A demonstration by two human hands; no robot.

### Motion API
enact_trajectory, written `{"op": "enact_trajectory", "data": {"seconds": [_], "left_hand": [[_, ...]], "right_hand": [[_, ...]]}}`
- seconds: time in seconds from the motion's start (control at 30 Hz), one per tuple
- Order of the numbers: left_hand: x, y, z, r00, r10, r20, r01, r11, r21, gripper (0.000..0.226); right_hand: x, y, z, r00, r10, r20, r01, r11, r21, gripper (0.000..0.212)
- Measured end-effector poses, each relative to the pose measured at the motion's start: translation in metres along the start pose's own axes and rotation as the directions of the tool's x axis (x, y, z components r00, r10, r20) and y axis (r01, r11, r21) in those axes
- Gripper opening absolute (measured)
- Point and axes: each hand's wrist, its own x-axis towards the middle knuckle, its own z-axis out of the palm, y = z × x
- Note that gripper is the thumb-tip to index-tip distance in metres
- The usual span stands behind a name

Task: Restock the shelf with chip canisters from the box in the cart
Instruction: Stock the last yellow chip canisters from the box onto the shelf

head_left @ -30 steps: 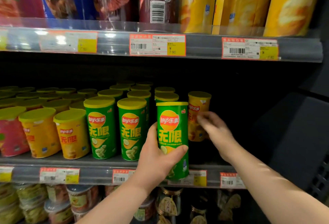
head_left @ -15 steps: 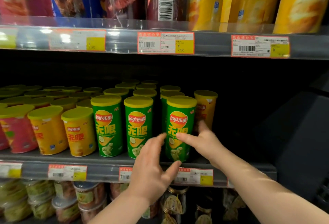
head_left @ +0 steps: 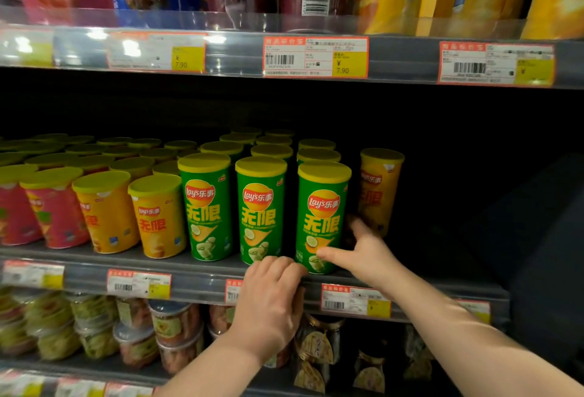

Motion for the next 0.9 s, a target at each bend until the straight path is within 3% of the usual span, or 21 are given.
{"op": "enact_trajectory", "data": {"seconds": [0.3, 0.4, 0.5, 0.63, 0.73, 0.9], "left_hand": [[-0.001, 0.002, 0.0, 1.0, -0.012, -0.014, 0.012, 1.0, 0.014, 0.016], [-0.002, 0.001, 0.0, 1.0, -0.011, -0.008, 0.011, 1.0, 0.019, 0.016], [-0.003, 0.0, 0.0, 1.0, -0.007, -0.005, 0.007, 1.0, 0.016, 0.016], [-0.003, 0.0, 0.001, 1.0, -0.007, -0.003, 0.007, 1.0, 0.008, 0.015], [-0.003, 0.0, 0.0, 1.0, -0.009, 0.006, 0.009, 1.0, 0.005, 0.015], [-0.002, -0.001, 0.001, 1.0, -0.008, 0.013, 0.007, 1.0, 0.016, 0.015]], "right_hand": [[0.006, 0.008, 0.003, 1.0, 0.031, 0.0, -0.031, 1.0, -0.003, 0.074], [0.006, 0.007, 0.0, 0.997, 0.071, 0.001, -0.071, 0.994, 0.087, 0.076], [0.012, 0.007, -0.012, 0.972, 0.149, -0.181, -0.102, 0.965, 0.243, 0.063], [0.03, 0.021, -0.037, 0.873, 0.208, -0.441, -0.174, 0.978, 0.117, 0.054], [0.043, 0.033, -0.046, 0.884, 0.264, -0.386, -0.252, 0.964, 0.082, 0.07], [0.059, 0.035, -0.044, 0.934, 0.263, -0.243, -0.239, 0.963, 0.125, 0.055]]}}
